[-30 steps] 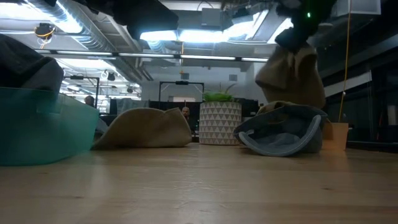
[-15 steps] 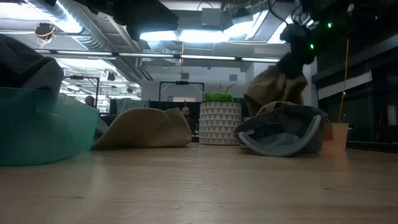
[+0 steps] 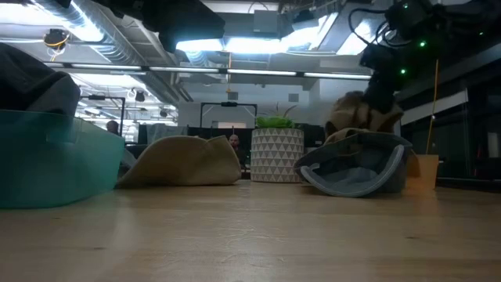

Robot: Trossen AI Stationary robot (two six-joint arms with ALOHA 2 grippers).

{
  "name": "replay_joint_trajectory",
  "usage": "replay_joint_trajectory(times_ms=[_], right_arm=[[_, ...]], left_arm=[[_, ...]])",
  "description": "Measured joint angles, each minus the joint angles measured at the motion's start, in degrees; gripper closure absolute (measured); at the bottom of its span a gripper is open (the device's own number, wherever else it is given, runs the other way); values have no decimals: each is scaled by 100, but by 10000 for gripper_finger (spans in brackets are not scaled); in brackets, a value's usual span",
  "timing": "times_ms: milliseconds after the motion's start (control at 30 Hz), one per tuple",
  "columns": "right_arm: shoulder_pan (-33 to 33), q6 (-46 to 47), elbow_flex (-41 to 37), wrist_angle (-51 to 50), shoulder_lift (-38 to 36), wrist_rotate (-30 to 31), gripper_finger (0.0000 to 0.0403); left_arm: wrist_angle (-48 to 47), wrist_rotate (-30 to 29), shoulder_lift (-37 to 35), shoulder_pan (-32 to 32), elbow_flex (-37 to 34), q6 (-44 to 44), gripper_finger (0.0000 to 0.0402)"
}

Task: Pick & Place hat
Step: Put the bottom brown cap into the orange bin

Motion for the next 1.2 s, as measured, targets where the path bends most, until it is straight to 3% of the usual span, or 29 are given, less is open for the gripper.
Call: replay_joint_trajectory(times_ms=[300,467,800,1033,1200], right_arm=[[-121,783,0,-1226,-118,-911,397],[-121,1533,0,-1585,-118,-1062,397],[-118,3438,0,-1973,-195,-2593,393],[-116,4039,0,-2432,-193,-2684,358],[-116,4095,-1,-2440,-193,-2687,305]], left_arm=[[1,0,0,0,0,2,304],[1,-2,0,0,0,0,304],[1,-2,0,0,0,0,304],[2,-2,0,0,0,-25,304],[1,-2,-1,0,0,-129,304]])
